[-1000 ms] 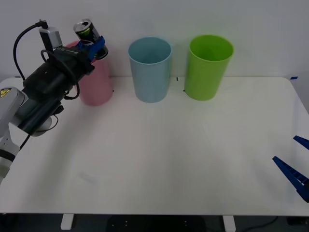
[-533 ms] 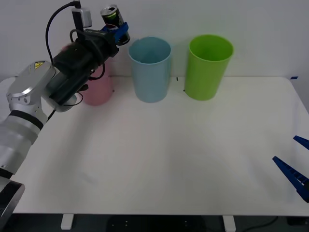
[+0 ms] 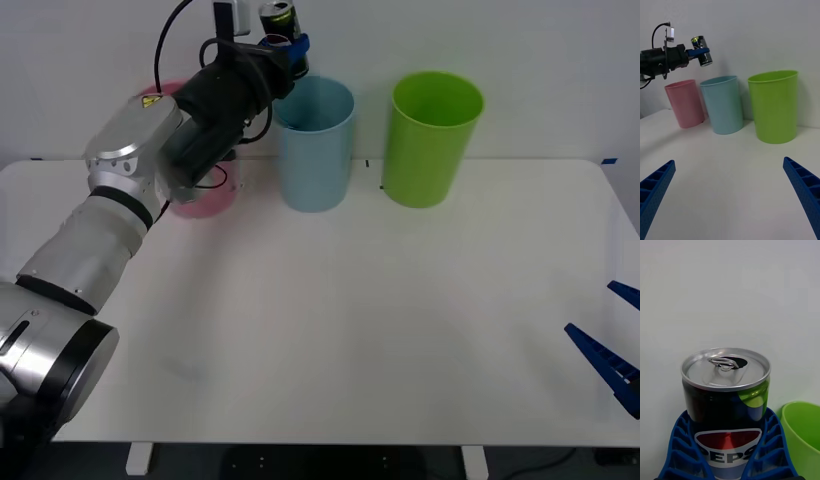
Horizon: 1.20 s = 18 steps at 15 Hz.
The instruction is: Grasp the object on the table and drop it into the matching bin: aluminum can to the light blue bin, PET bottle to the pink bin.
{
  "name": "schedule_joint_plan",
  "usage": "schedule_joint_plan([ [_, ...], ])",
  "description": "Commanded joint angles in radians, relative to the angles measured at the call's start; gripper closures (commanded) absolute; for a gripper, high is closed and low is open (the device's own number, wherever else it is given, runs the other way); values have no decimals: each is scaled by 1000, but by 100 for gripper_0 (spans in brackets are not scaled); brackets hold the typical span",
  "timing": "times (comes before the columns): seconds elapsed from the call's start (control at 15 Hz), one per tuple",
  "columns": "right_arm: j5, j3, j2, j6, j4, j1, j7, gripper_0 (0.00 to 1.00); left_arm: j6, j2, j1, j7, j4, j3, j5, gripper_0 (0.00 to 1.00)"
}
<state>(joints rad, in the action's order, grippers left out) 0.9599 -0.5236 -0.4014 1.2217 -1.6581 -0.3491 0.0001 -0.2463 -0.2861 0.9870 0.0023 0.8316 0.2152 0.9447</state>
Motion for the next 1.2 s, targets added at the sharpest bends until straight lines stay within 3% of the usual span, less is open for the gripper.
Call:
schedule_joint_plan([
  [0.07, 0, 0, 0, 0, 0, 0, 0, 0, 30, 35, 61, -7, -77, 0, 22, 99],
  [0.67, 0, 0, 0, 0, 0, 0, 0, 0, 70, 65, 113, -19, -137, 1, 62, 98],
  [0.8, 0, 0, 0, 0, 0, 0, 0, 0, 70, 65, 113, -19, -137, 0, 63, 93],
  [0.87, 0, 0, 0, 0, 0, 0, 0, 0, 70, 65, 113, -18, -137, 0, 63, 77],
  [0.93, 0, 0, 0, 0, 0, 0, 0, 0, 70, 65, 113, -19, -137, 1, 65, 0],
  [1.2, 0, 0, 0, 0, 0, 0, 0, 0, 70, 65, 113, -18, -137, 1, 63, 0],
])
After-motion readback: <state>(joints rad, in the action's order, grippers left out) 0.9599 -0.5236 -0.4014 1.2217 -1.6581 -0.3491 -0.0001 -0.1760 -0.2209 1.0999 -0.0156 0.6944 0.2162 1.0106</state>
